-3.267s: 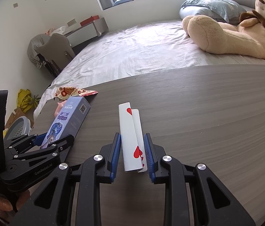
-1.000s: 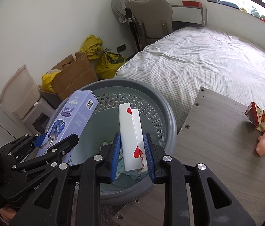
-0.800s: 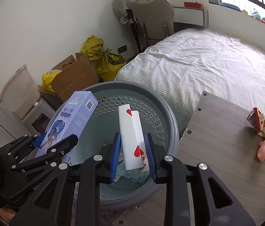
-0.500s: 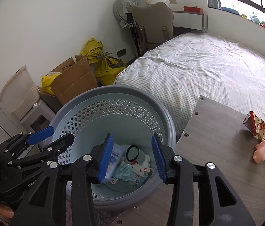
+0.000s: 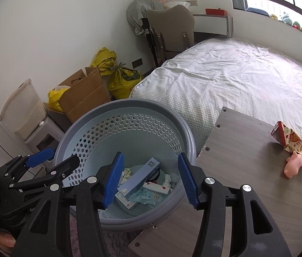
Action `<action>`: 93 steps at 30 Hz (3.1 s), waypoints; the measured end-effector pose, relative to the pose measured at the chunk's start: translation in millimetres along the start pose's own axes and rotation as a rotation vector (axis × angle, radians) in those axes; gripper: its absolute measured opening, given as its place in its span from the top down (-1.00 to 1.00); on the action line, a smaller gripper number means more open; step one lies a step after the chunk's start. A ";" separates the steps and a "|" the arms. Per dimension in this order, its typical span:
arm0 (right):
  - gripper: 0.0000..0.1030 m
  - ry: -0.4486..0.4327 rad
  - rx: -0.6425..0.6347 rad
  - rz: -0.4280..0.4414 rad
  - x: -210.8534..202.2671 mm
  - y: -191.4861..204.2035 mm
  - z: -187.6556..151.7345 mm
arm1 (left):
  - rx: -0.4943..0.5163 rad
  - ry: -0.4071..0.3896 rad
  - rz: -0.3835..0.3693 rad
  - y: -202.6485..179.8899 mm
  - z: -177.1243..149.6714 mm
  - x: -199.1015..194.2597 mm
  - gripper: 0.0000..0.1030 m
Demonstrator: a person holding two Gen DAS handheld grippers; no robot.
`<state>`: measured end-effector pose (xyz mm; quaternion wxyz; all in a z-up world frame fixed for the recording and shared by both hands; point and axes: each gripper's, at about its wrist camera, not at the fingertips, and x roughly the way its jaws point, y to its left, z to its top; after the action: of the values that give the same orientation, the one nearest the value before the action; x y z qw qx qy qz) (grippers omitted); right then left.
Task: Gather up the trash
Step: 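Withdraw both tools from the basket back over the table, then grasp the pink pig toy with the right tool, then grasp the red-and-white snack wrapper with the left tool while the right tool holds the pig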
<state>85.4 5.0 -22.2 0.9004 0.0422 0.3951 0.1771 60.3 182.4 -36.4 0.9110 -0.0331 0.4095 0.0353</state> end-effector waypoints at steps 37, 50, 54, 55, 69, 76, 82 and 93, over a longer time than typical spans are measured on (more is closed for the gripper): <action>-0.25 -0.087 0.258 -0.254 -73.6 -155.0 -47.3 | 0.167 -0.015 -0.134 -113.7 3.8 -11.2 -0.39; -0.25 -0.031 0.327 -0.297 -39.7 -198.6 -42.2 | 0.224 0.011 -0.177 -149.4 9.0 13.6 -0.39; -0.25 -0.010 0.334 -0.323 -24.6 -203.0 -32.7 | 0.229 0.020 -0.189 -154.4 10.0 20.4 -0.39; -0.25 -0.005 0.333 -0.331 -21.0 -203.7 -30.7 | 0.231 0.022 -0.190 -155.3 9.9 21.9 -0.39; 0.05 0.056 0.321 -0.421 6.2 -206.1 -24.8 | 0.243 0.046 -0.225 -164.9 6.7 32.3 -0.39; 0.31 0.040 0.320 -0.397 -0.2 -203.5 -27.6 | 0.253 0.049 -0.236 -171.3 4.9 29.0 -0.39; 0.32 0.007 0.344 -0.364 -24.9 -206.5 -39.0 | 0.280 0.050 -0.254 -187.2 5.9 27.7 -0.39; 0.32 -0.032 0.372 -0.355 -77.1 -233.6 -72.4 | 0.321 0.062 -0.309 -247.5 21.1 35.8 -0.39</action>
<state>51.2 -244.9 -68.5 0.9003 0.1400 0.4077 -0.0600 122.3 -60.8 -41.4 0.8862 0.0489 0.4276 -0.1714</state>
